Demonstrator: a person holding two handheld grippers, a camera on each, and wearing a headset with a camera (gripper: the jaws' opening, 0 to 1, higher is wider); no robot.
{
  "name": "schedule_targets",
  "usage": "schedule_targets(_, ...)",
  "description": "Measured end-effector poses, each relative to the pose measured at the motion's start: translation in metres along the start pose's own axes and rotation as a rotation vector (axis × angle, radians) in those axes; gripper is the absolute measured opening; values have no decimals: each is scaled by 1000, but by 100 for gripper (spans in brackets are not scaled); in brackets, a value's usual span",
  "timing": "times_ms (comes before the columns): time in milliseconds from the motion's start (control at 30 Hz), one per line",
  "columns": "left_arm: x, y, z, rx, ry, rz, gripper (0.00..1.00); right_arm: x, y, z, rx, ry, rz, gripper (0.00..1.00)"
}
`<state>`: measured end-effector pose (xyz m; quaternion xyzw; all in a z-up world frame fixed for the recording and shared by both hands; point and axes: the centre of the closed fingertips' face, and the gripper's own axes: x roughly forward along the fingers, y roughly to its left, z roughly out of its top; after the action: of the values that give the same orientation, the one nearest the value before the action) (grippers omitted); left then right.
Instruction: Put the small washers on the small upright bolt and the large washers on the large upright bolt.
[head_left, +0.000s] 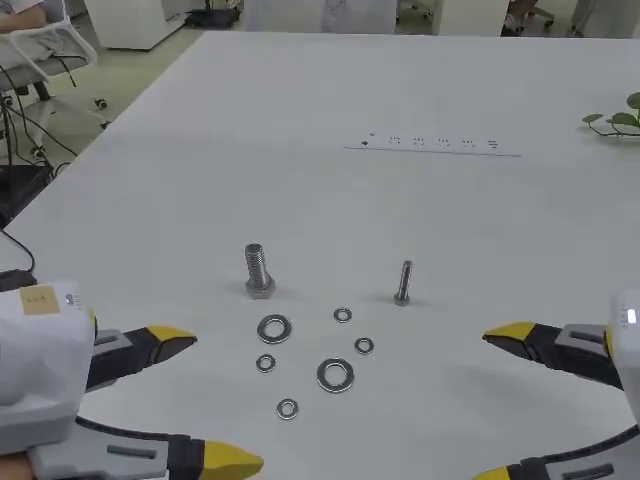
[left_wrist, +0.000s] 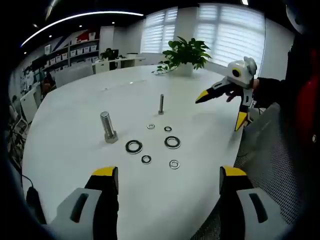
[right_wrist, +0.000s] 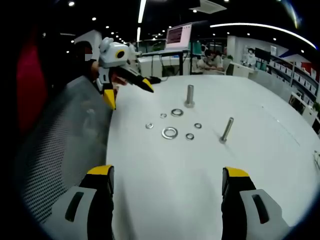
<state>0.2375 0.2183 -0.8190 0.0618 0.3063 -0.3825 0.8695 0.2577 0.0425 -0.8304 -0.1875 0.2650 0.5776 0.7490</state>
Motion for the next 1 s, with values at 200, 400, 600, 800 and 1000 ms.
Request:
schedule_targets(200, 0, 0, 1, -1, -6, 1, 83, 2, 1, 1, -3, 0, 1, 90)
schedule_targets(400, -1, 1, 2, 2, -10, 1, 82, 2, 0, 2, -5, 0, -2, 90)
schedule_targets(600, -1, 1, 4, 2, -16, 2, 82, 1, 0, 4, -10, 1, -4, 90)
schedule_targets(800, -2, 2, 5, 3, -25, 4, 82, -1, -3, 14, -34, -8, -14, 86)
schedule_targets(1000, -3, -1, 6, 4, -29, -1, 82, 4, -3, 26, -66, -10, -4, 84)
